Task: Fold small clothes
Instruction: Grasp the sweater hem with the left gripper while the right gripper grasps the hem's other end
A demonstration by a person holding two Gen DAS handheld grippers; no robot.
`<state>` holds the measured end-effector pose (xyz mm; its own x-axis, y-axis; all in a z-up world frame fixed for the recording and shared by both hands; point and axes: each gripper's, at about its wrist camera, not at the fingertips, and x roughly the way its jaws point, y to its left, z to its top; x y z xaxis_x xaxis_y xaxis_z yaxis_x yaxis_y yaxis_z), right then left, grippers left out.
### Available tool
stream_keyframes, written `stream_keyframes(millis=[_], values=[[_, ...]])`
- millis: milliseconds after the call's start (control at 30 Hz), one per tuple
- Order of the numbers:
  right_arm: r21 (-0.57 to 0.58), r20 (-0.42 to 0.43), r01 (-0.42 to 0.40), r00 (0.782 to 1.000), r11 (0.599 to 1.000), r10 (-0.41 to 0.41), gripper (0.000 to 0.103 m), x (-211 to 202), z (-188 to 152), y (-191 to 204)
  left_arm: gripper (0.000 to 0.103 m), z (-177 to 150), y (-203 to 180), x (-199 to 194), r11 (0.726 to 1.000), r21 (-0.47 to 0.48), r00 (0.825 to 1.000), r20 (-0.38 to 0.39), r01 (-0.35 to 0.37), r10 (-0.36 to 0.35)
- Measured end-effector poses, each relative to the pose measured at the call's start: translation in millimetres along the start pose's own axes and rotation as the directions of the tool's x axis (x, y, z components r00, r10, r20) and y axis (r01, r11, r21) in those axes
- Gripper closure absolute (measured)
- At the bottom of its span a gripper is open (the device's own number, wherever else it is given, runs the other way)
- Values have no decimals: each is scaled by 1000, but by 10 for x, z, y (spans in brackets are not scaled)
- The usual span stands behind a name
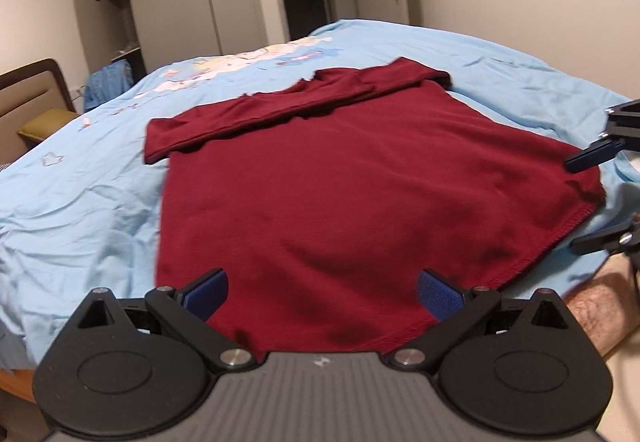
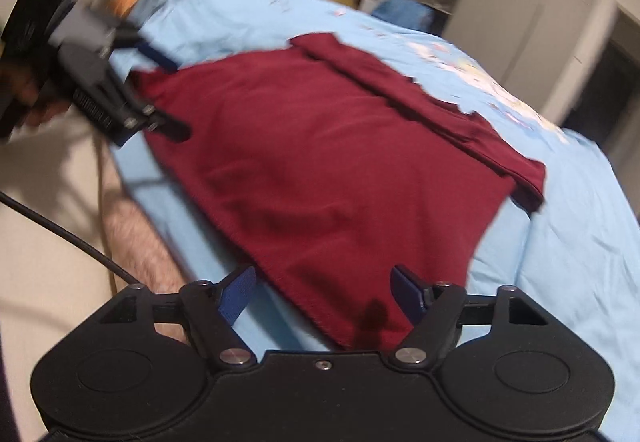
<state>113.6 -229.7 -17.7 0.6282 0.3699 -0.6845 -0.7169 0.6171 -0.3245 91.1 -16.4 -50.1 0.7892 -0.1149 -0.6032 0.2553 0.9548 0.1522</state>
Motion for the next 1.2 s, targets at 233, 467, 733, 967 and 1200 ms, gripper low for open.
stream_keyframes(millis=[233, 467, 733, 967, 1200], values=[[-169, -20, -14, 1000, 986, 11, 44, 176, 8, 238, 0, 10, -118, 47, 999, 25, 999, -12, 44, -44], [-241, -19, -3, 1000, 971, -2, 65, 254, 59, 309, 0, 12, -135, 45, 996, 23, 996, -17, 84, -84], [-117, -14, -75, 997, 990, 73, 85, 239, 168, 158, 0, -24, -210, 4, 987, 78, 990, -6, 141, -141], [135, 57, -158, 987, 978, 151, 99, 188, 298, -191, 0, -31, -357, 24, 978, 143, 987, 7, 155, -158], [245, 95, -188, 981, 951, 169, 99, 133, 348, -378, 5, 31, -435, 134, 977, 159, 990, 0, 140, -142]])
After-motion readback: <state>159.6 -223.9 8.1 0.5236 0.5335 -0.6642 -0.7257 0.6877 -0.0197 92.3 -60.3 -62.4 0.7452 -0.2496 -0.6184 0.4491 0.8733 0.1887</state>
